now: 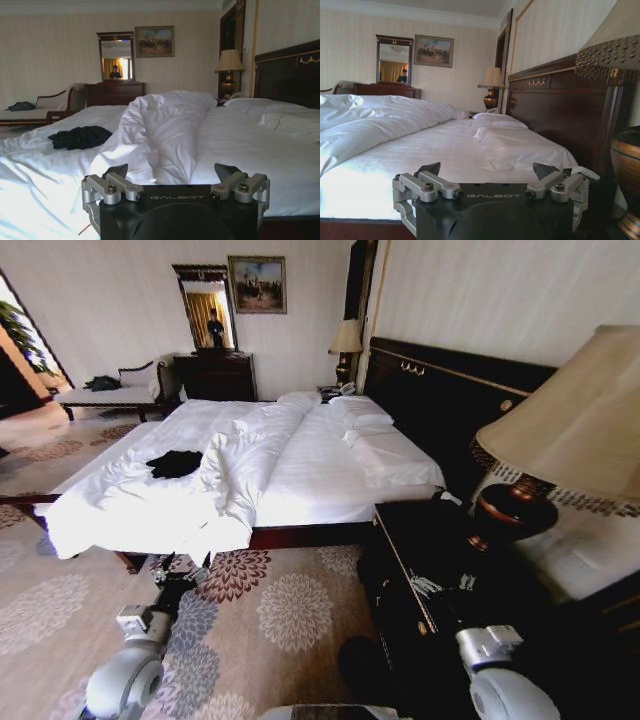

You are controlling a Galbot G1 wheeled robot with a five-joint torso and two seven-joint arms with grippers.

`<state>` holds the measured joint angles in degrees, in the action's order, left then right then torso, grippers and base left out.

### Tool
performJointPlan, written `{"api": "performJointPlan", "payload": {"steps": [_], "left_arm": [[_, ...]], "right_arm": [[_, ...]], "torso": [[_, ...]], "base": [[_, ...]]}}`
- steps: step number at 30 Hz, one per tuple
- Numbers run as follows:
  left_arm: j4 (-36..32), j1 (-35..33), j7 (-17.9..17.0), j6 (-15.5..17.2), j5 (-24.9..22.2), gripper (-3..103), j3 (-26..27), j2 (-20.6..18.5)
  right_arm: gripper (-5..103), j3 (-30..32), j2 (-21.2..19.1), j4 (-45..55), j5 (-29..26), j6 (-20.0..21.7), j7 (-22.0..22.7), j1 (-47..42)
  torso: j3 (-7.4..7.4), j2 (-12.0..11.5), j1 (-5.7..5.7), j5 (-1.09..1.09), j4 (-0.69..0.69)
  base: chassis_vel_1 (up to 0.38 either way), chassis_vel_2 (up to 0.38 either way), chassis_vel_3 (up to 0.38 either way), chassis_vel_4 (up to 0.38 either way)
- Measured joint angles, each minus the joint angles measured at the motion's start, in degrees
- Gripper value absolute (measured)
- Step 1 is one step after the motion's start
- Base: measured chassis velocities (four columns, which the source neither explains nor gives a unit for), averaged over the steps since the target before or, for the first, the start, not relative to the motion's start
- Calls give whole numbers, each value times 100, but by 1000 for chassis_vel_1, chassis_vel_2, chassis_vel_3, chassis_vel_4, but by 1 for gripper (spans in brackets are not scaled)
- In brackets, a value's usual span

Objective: Fold the clothes on the bed.

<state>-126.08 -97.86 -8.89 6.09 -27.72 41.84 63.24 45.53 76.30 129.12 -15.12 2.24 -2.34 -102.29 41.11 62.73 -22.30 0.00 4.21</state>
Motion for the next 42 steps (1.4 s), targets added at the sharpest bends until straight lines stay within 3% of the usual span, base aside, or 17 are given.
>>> {"api": "performJointPlan", "payload": {"steps": [42], "left_arm": [[-72, -173, 24, -28, -11, 99, 90, 69]], "right_arm": [[100, -14, 33, 24, -61, 18, 226, 55]], "torso": [[0, 0, 0, -1, 0]], "base": [[-170, 170, 170, -176]]}}
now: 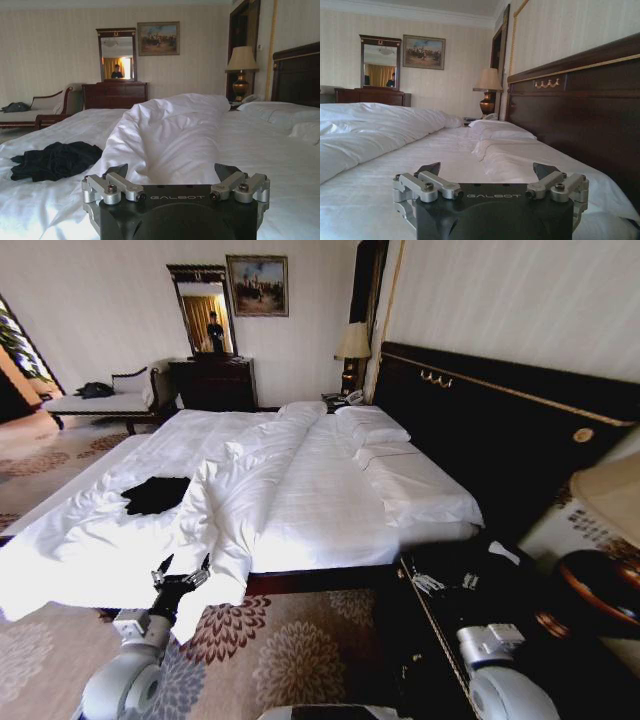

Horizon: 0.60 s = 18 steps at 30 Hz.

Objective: Fold the clothes on the bed.

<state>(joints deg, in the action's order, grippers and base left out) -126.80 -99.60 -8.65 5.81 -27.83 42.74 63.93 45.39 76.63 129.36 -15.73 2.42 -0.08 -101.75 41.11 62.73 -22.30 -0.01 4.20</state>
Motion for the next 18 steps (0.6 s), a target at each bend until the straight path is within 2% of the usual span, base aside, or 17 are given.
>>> {"api": "performJointPlan", "payload": {"steps": [13, 18], "left_arm": [[68, -13, 32, -33, 32, 99, 14, 35], [70, -40, 49, -54, 34, 99, 24, 54]], "right_arm": [[100, -2, 7, 6, 44, 2, -11, 2], [100, -15, 9, 5, 89, 14, -12, -1]], "torso": [[0, 0, -2, 0, 1], [1, -1, -3, 2, 0]], "base": [[-244, 237, 225, -229], [-164, 206, 175, -176]]}}
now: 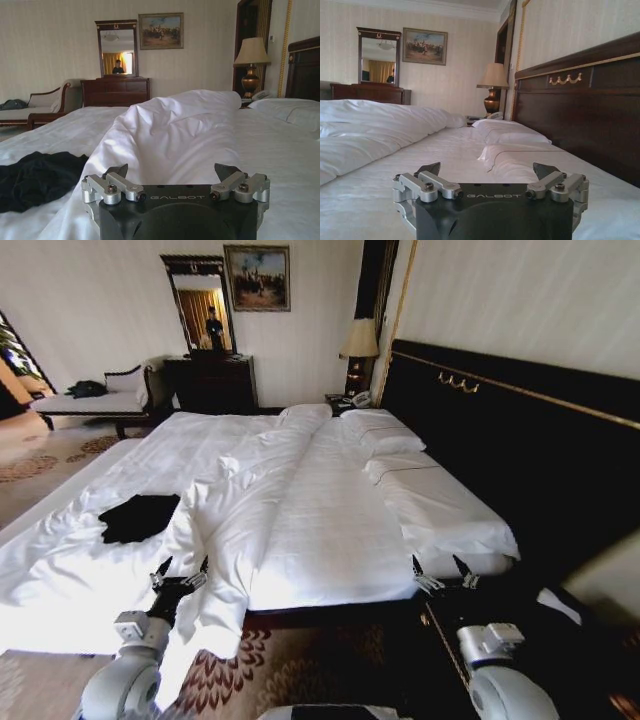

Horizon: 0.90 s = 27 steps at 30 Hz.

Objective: Fold the clothes on the bed.

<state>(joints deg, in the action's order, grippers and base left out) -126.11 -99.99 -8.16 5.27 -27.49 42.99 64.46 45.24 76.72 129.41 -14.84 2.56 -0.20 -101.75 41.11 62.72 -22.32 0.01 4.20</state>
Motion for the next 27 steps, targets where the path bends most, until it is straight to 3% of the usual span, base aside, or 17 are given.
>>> {"api": "performJointPlan", "payload": {"steps": [11, 27], "left_arm": [[-2, 5, 20, -7, 4, 99, -29, 30], [-28, -21, 53, -13, -18, 99, -7, 15]], "right_arm": [[100, -19, 9, 20, 31, 81, -16, -18], [100, -62, 14, 35, 70, 170, -37, -5]], "torso": [[-1, 1, 3, -1, 1], [-1, 0, 2, 0, 0]], "base": [[-91, 173, 72, -155], [24, 109, -17, -110]]}}
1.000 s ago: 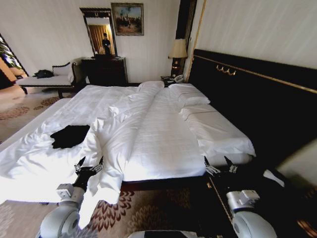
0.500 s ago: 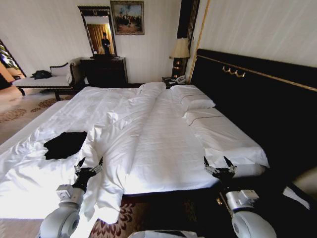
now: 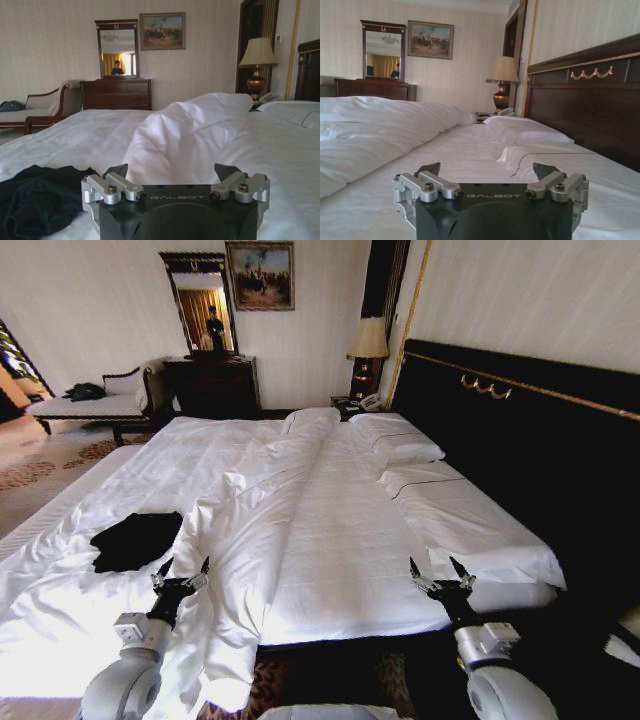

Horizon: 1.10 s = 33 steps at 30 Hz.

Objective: Fold the clothes on the bed.

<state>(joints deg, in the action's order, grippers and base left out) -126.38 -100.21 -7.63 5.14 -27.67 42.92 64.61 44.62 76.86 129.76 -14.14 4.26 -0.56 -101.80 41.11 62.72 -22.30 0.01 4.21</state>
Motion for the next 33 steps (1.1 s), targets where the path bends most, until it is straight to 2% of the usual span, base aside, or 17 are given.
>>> {"api": "performJointPlan", "payload": {"steps": [33], "left_arm": [[-27, -62, 77, -16, -82, 99, 18, 8]], "right_arm": [[100, -96, 32, 10, -17, -25, -8, -19]], "torso": [[0, 0, 0, 0, 0]], "base": [[195, 193, -193, -195]]}}
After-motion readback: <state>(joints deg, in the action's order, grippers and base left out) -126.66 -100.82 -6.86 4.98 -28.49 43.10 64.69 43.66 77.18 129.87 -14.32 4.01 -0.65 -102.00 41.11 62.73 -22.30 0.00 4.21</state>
